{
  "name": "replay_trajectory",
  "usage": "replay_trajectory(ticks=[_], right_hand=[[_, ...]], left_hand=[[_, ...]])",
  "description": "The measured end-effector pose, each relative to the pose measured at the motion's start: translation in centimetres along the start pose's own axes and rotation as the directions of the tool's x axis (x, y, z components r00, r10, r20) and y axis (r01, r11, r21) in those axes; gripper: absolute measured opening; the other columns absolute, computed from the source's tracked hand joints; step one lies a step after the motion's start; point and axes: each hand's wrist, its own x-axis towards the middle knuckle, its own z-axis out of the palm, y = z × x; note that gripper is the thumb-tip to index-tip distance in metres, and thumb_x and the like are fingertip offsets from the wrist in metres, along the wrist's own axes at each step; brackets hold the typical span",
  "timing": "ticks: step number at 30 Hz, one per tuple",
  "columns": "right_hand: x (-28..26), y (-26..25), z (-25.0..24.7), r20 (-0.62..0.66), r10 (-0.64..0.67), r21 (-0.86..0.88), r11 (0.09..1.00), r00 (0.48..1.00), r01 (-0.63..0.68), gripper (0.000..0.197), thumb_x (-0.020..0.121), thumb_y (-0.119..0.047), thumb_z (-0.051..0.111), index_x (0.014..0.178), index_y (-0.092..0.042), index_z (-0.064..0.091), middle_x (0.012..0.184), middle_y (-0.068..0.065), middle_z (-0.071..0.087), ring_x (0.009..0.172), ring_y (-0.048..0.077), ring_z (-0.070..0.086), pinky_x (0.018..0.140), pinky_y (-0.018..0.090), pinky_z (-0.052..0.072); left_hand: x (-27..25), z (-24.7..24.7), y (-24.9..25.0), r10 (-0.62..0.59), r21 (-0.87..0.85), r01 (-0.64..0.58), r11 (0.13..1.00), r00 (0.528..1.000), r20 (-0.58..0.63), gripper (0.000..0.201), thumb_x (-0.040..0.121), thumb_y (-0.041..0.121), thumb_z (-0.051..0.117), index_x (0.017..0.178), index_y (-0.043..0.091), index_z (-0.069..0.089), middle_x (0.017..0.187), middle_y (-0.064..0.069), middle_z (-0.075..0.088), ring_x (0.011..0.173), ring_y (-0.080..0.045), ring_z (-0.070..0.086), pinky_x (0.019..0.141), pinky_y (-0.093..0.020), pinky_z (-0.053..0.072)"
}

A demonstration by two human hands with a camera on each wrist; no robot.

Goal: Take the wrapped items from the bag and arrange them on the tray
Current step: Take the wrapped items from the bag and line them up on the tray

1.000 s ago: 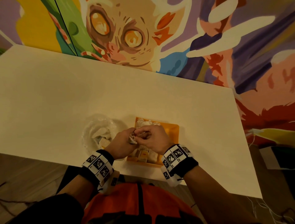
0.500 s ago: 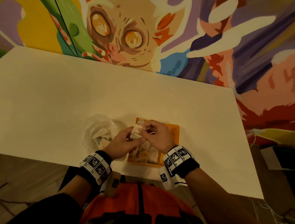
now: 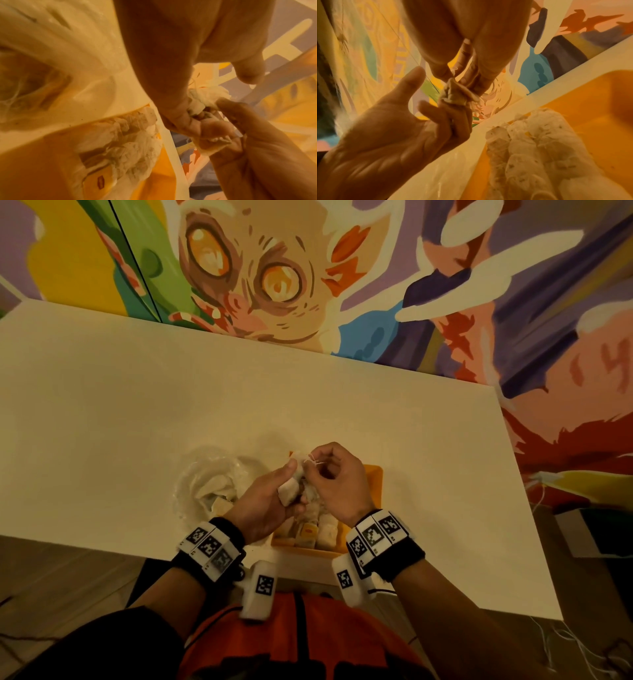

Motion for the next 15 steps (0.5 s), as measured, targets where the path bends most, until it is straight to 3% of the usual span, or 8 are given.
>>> replay_trajectory(ticks=[3,5,7,9,12,15], right_hand=[[0.2,-0.2,0.0,-0.050,0.045,0.052,0.998,0.998,-0.042,0.009,0.087,-0.013,0.070,0.087,-0.013,0.061,0.085,-0.004,0.066,0.071,0.006,0.065,0.063,0.021,0.053],[0.2,-0.5,0.1,-0.059,0.097,0.129,0.988,0.994,-0.089,0.010,0.089,-0.010,0.068,0.090,-0.008,0.059,0.088,0.000,0.065,0.067,0.006,0.068,0.058,0.021,0.054],[0.2,-0.6,0.4,-0.049,0.144,0.227,0.965,0.988,-0.130,0.010,0.089,-0.009,0.067,0.090,-0.008,0.058,0.092,0.010,0.065,0.068,0.021,0.072,0.061,0.033,0.059],[0.3,-0.3,0.6,-0.064,0.151,0.223,0.966,0.986,-0.134,0.010,0.088,-0.013,0.069,0.087,-0.013,0.059,0.092,0.011,0.066,0.074,0.027,0.072,0.067,0.042,0.060],[0.4,-0.1,0.5,-0.091,0.116,0.131,0.986,0.989,-0.104,0.010,0.087,-0.012,0.070,0.084,-0.015,0.061,0.081,-0.004,0.063,0.071,0.007,0.067,0.068,0.028,0.057],[0.4,-0.2,-0.3,-0.086,0.106,0.096,0.991,0.991,-0.098,0.009,0.087,-0.012,0.070,0.086,-0.018,0.064,0.079,-0.005,0.063,0.072,0.011,0.064,0.066,0.026,0.056]], left_hand=[[0.2,0.1,-0.4,0.044,-0.039,-0.044,0.998,0.999,-0.019,0.034,0.083,0.022,0.071,0.109,0.003,0.060,0.084,-0.008,0.057,0.071,-0.014,0.055,0.063,-0.024,0.051],[0.3,0.3,-0.6,0.068,-0.008,-0.068,0.998,0.998,-0.009,0.018,0.084,0.004,0.068,0.101,0.005,0.062,0.082,-0.006,0.060,0.071,-0.013,0.057,0.063,-0.021,0.051],[0.5,0.6,-0.7,0.076,-0.004,-0.076,0.997,0.997,0.003,0.018,0.085,-0.007,0.062,0.089,0.010,0.064,0.078,-0.005,0.061,0.070,-0.013,0.058,0.063,-0.021,0.051],[0.5,0.8,-0.6,0.062,-0.024,-0.062,0.998,0.998,0.000,0.020,0.083,-0.008,0.062,0.084,0.012,0.064,0.076,-0.006,0.058,0.068,-0.014,0.056,0.060,-0.024,0.049],[0.4,1.0,-0.4,0.028,-0.035,-0.030,0.999,0.999,-0.045,0.012,0.086,-0.004,0.062,0.088,0.008,0.062,0.078,-0.008,0.059,0.066,-0.017,0.053,0.058,-0.027,0.046],[0.3,0.9,-0.1,0.010,-0.073,-0.018,0.997,0.994,-0.107,0.010,0.088,-0.002,0.060,0.092,0.008,0.058,0.079,-0.010,0.059,0.062,-0.019,0.050,0.058,-0.032,0.038]])
